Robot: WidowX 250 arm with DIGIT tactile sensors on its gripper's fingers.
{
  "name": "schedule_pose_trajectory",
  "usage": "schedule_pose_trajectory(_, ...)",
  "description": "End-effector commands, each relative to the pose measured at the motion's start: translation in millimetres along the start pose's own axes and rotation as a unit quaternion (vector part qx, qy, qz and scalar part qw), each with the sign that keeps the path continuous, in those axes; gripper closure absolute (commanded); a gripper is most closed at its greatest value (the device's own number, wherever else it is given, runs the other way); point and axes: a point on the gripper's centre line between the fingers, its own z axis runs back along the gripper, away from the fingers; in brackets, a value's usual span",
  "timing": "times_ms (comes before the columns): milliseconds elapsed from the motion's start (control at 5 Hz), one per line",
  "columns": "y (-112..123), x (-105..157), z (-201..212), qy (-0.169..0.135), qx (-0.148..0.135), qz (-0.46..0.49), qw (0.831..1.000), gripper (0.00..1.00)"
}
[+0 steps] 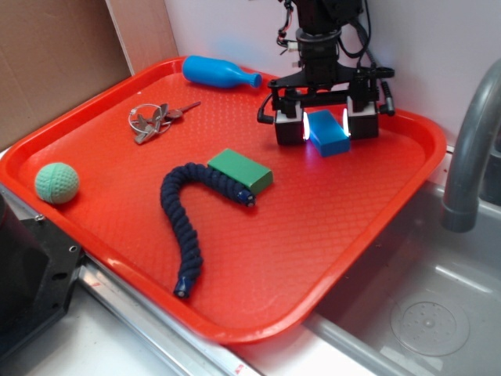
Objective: Grab the blue block.
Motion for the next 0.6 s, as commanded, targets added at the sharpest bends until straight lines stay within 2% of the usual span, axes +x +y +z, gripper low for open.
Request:
schedule_pose_trajectory(0,14.0,-1.4,2.5,0.036,0.030,-0.009,0.999,1.00)
schedule_pose_trajectory(200,24.0,-14.0,24.4,0.038,0.042,-0.046,0.997,1.00)
schedule_pose_trajectory(400,42.4,-10.1,72.0,0.050,-0.037,-0.176,0.982,1.00)
